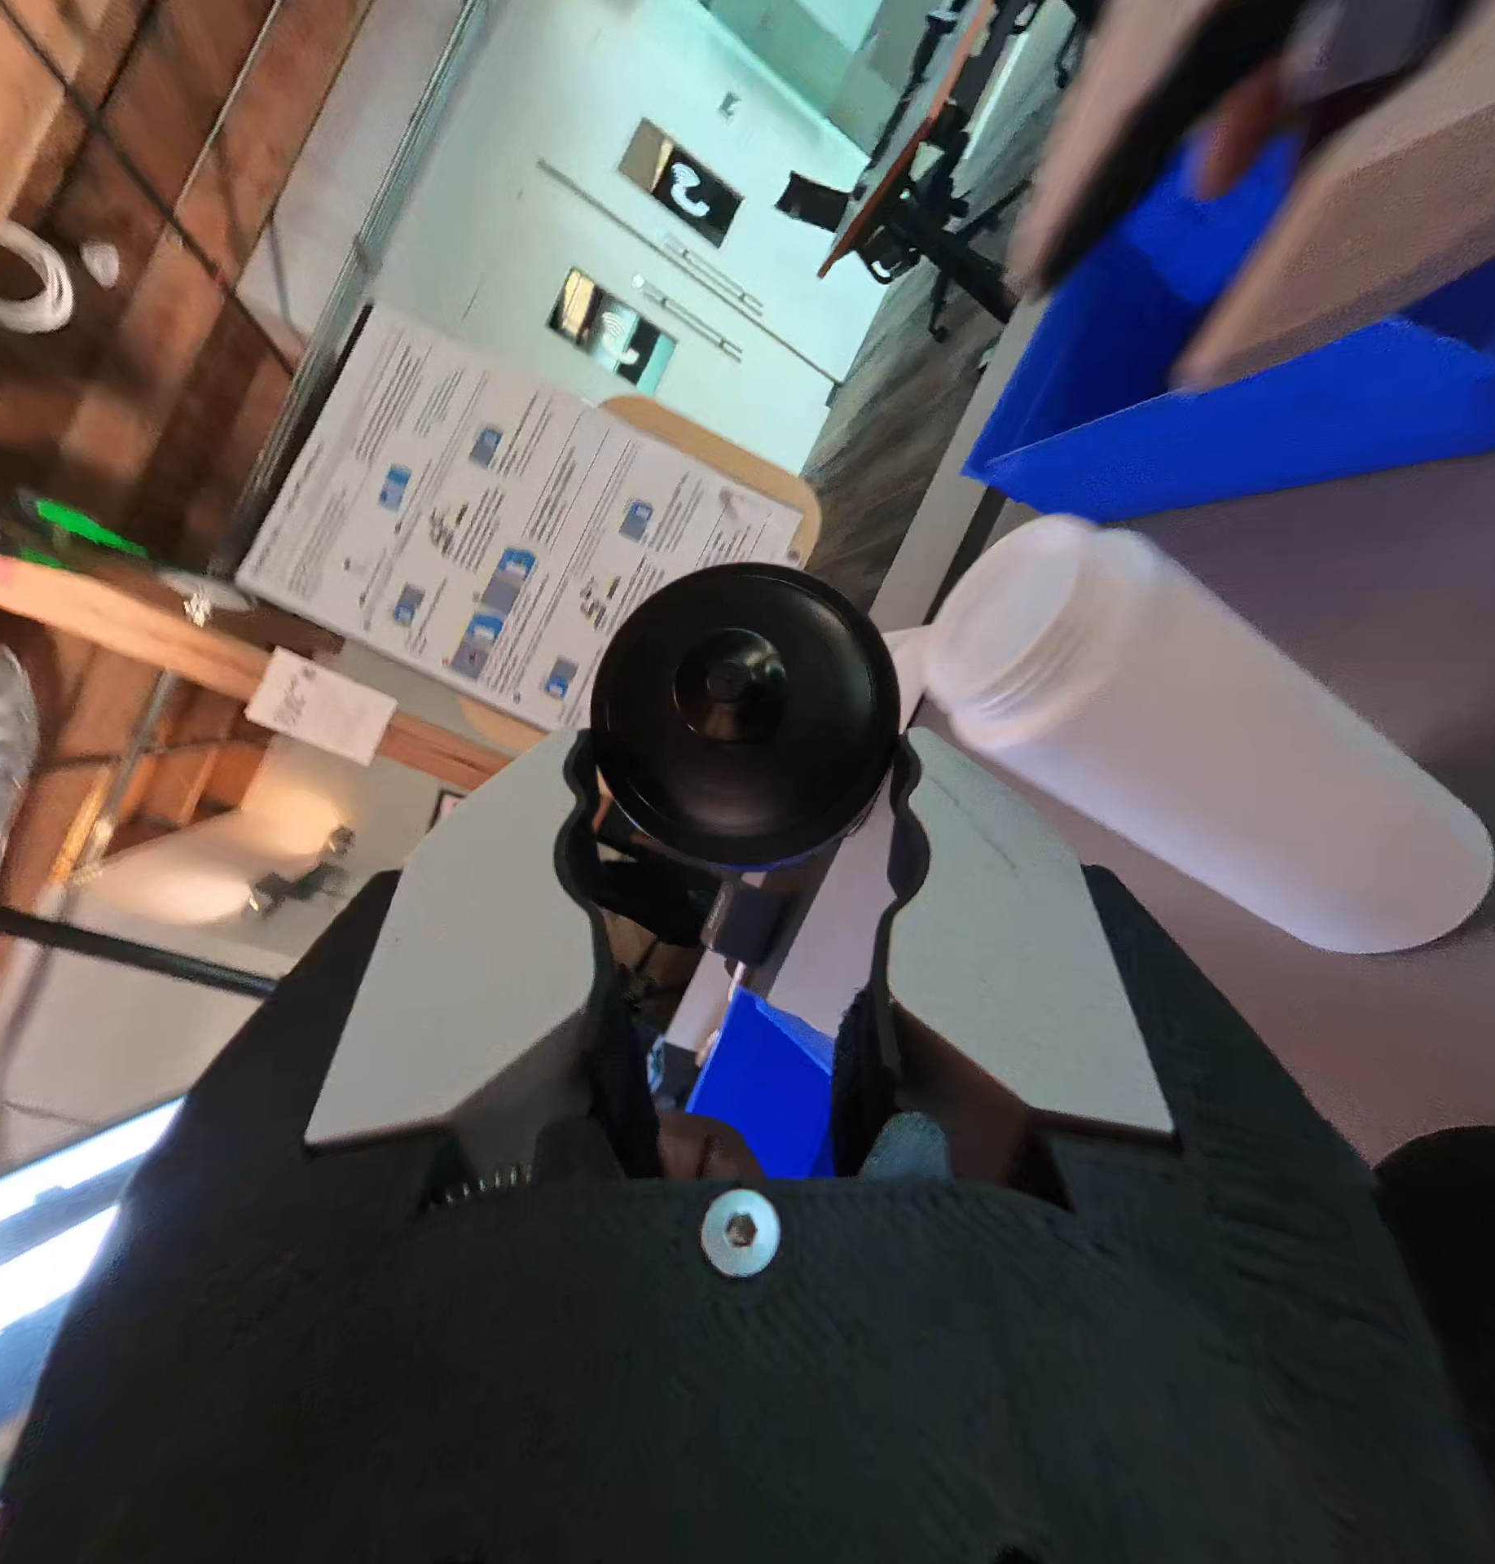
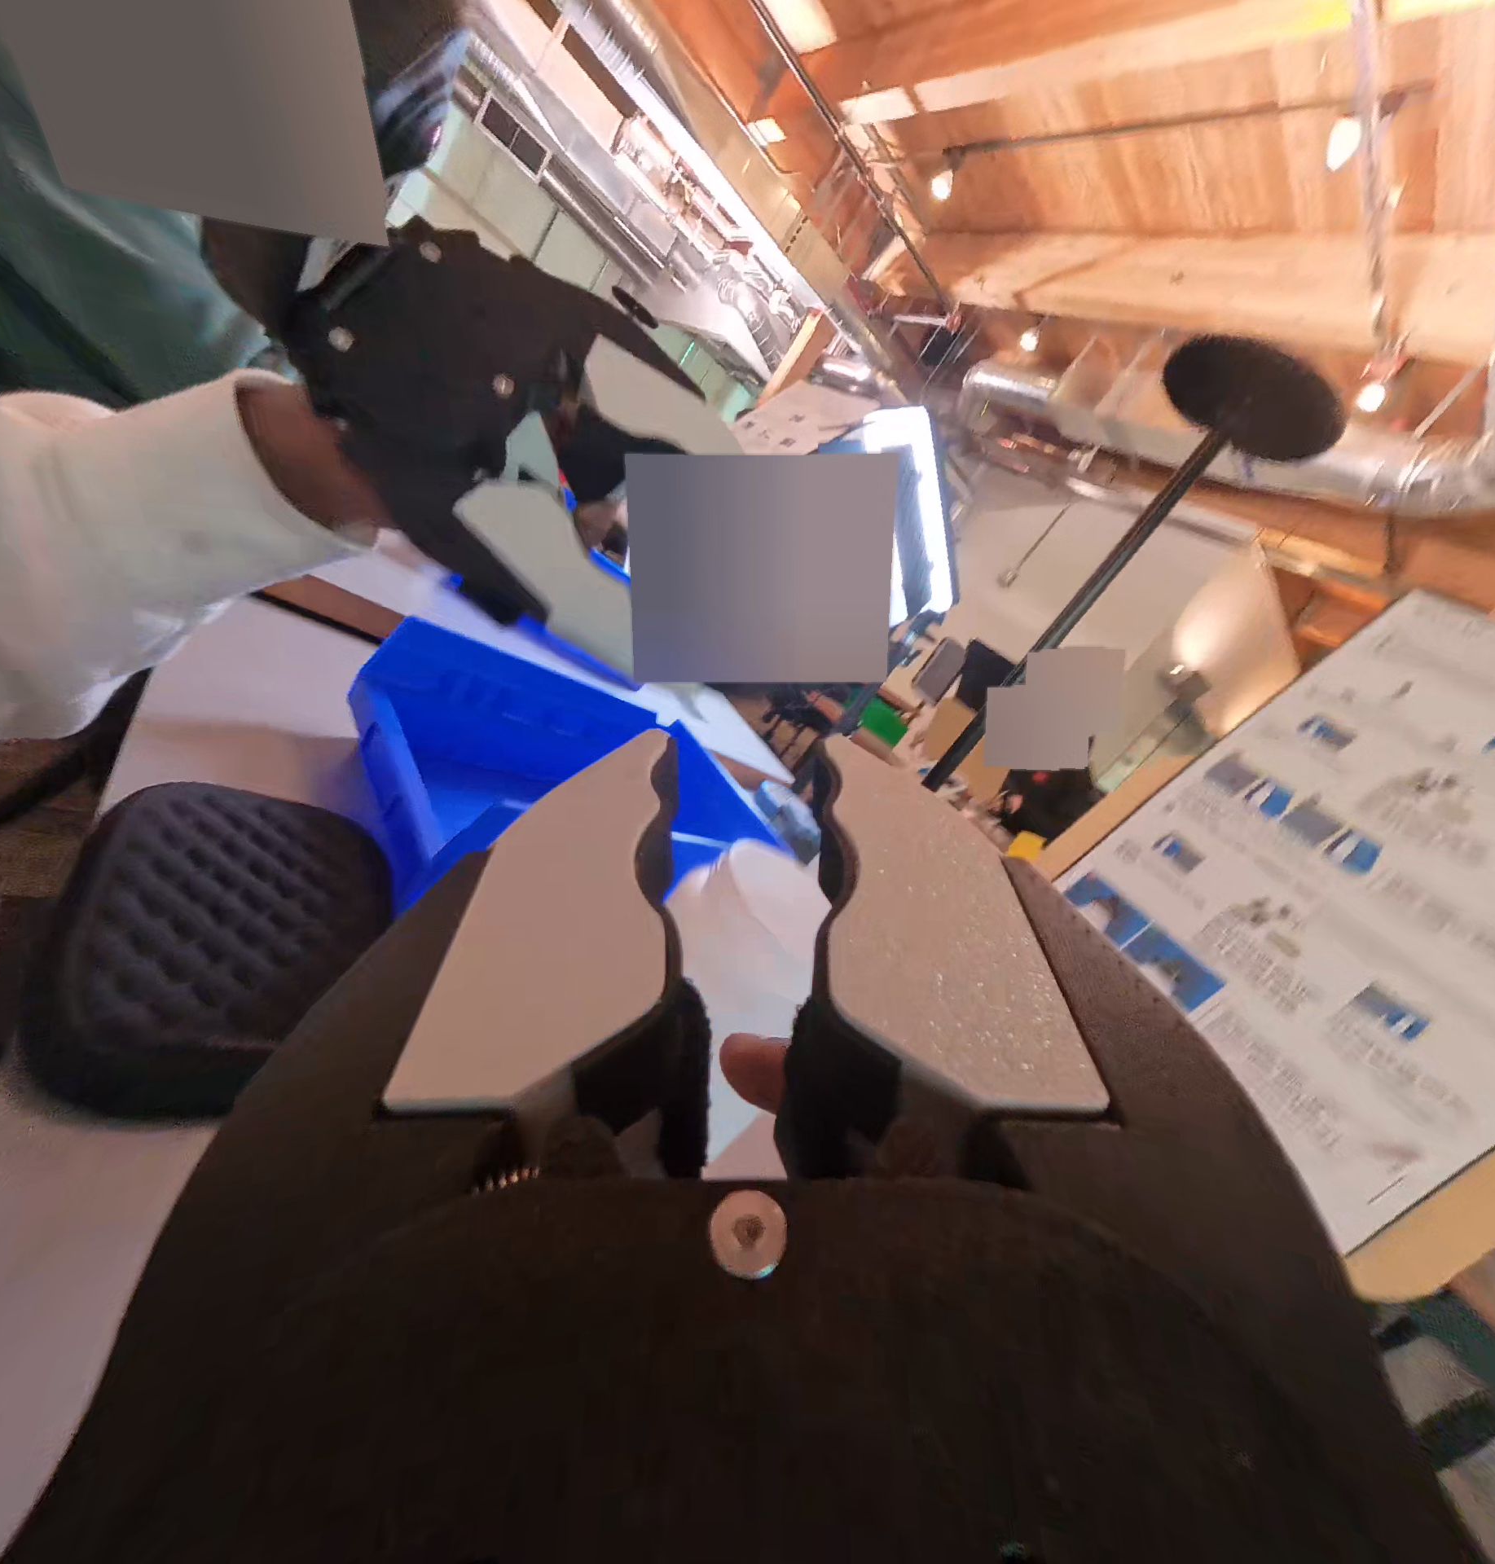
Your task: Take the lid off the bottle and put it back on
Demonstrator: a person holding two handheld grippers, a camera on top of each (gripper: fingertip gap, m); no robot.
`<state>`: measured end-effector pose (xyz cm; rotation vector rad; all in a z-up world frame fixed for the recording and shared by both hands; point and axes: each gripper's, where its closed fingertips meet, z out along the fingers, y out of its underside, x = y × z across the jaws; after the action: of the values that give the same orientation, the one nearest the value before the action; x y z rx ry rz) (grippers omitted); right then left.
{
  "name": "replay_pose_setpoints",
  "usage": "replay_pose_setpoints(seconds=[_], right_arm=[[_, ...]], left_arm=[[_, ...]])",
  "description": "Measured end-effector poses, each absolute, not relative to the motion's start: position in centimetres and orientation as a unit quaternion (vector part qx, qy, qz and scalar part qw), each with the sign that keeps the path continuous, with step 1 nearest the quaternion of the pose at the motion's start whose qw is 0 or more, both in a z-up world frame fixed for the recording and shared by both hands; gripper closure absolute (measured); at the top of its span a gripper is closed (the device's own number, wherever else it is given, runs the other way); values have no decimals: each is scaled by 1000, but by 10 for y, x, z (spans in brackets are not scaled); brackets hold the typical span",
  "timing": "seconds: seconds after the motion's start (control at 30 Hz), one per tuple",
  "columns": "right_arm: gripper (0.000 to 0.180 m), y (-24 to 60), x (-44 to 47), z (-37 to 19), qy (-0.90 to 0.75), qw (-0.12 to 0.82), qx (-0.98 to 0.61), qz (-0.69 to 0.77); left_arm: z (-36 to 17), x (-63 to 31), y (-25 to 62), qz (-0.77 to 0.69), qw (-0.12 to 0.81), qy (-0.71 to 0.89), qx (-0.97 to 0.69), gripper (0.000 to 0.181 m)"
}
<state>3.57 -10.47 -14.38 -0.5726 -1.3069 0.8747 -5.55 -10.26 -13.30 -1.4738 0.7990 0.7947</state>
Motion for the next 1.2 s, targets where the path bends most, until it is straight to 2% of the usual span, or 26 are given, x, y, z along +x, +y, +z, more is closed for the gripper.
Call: replay_pose_setpoints(seconds=[0.2,0.33,0.4,0.43,0.5,0.57,0.63,0.77,0.93,0.97,1.07,1.2], right_arm=[[152,-114,14,-126,-602,709,-224,291],[157,-108,9,-135,-623,723,-209,213],[157,-107,13,-133,-626,723,-205,209],[158,-103,16,-129,-623,722,-211,216],[157,-88,22,-121,-624,705,-236,240],[158,-71,26,-116,-631,665,-276,289],[158,-58,25,-115,-640,602,-316,358],[157,-45,14,-119,-658,465,-372,461],[157,-49,-7,-136,-690,348,-401,491],[157,-50,-11,-140,-698,336,-404,487],[157,-51,-16,-154,-715,319,-415,464],[157,-51,-17,-166,-719,304,-427,457]], left_arm=[[-146,-2,-91,386,568,421,-592,114],[-151,12,-88,362,575,436,-590,114],[-146,16,-88,336,610,423,-580,114],[-139,16,-89,317,642,402,-571,107],[-124,13,-92,240,723,340,-551,72],[-133,12,-89,100,760,286,-575,45],[-157,4,-77,-3,755,225,-616,36],[-204,-6,-45,-44,735,182,-651,36],[-239,8,-10,-78,710,184,-676,38],[-245,11,-6,-82,706,188,-678,42],[-259,16,-2,-95,701,195,-680,78],[-261,14,-2,-113,698,180,-684,81]])
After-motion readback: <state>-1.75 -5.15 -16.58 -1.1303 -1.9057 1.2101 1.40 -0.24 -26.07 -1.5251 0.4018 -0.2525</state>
